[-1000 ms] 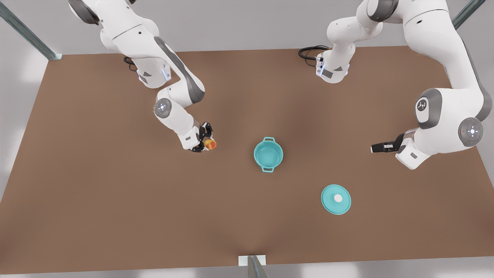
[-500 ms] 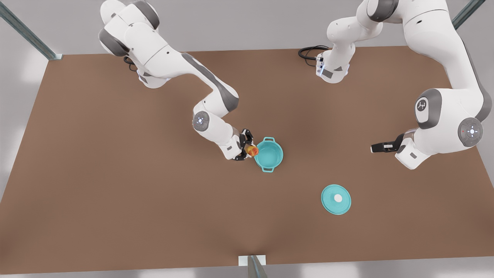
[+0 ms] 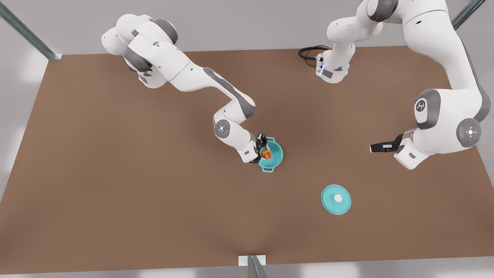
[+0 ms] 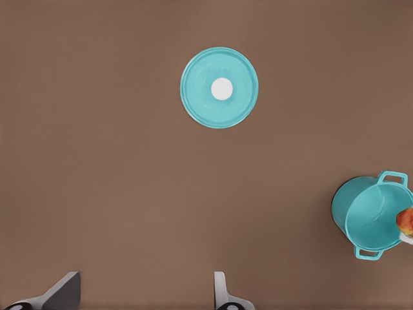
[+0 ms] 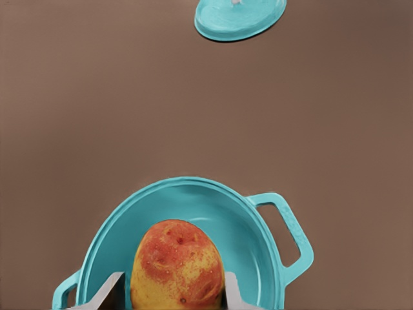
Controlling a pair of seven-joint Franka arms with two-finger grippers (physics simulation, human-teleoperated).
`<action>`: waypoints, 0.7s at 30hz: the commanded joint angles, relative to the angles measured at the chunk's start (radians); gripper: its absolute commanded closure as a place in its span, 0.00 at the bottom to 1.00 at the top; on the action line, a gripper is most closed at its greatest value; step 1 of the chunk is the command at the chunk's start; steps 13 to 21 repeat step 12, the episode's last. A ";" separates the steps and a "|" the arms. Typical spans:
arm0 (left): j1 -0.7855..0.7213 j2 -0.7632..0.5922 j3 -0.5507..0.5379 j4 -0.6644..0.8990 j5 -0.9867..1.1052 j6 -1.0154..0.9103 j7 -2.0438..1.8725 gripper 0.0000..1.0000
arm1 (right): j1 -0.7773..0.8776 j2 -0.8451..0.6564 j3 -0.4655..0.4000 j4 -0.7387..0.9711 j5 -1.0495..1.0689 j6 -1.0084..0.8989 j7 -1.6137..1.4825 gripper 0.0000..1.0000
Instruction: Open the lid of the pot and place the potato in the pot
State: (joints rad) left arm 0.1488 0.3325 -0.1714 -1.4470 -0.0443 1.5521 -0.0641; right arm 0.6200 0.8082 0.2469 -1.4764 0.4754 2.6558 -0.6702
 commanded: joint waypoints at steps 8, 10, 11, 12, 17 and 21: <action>-0.006 -0.001 -0.003 0.016 0.021 0.020 0.006 0.00 | 0.127 -0.371 -0.771 -0.018 -0.124 -1.050 0.060 0.00; -0.006 -0.001 -0.003 0.017 0.020 0.019 0.007 0.00 | 0.121 -0.419 -0.989 -0.073 -0.224 -1.125 -0.014 0.00; -0.005 -0.001 -0.003 0.016 0.018 0.019 0.014 0.00 | 0.119 -0.415 -1.038 -0.074 -0.242 -1.130 -0.020 0.00; -0.005 -0.001 -0.003 0.016 0.020 0.019 0.015 0.00 | 0.118 -0.412 -1.048 -0.076 -0.244 -1.140 -0.009 0.00; -0.005 -0.001 -0.003 0.016 0.020 0.019 0.015 0.00 | 0.118 -0.412 -1.048 -0.076 -0.244 -1.140 -0.009 0.00; -0.005 -0.001 -0.003 0.016 0.020 0.019 0.015 0.00 | 0.118 -0.412 -1.048 -0.076 -0.244 -1.140 -0.009 0.00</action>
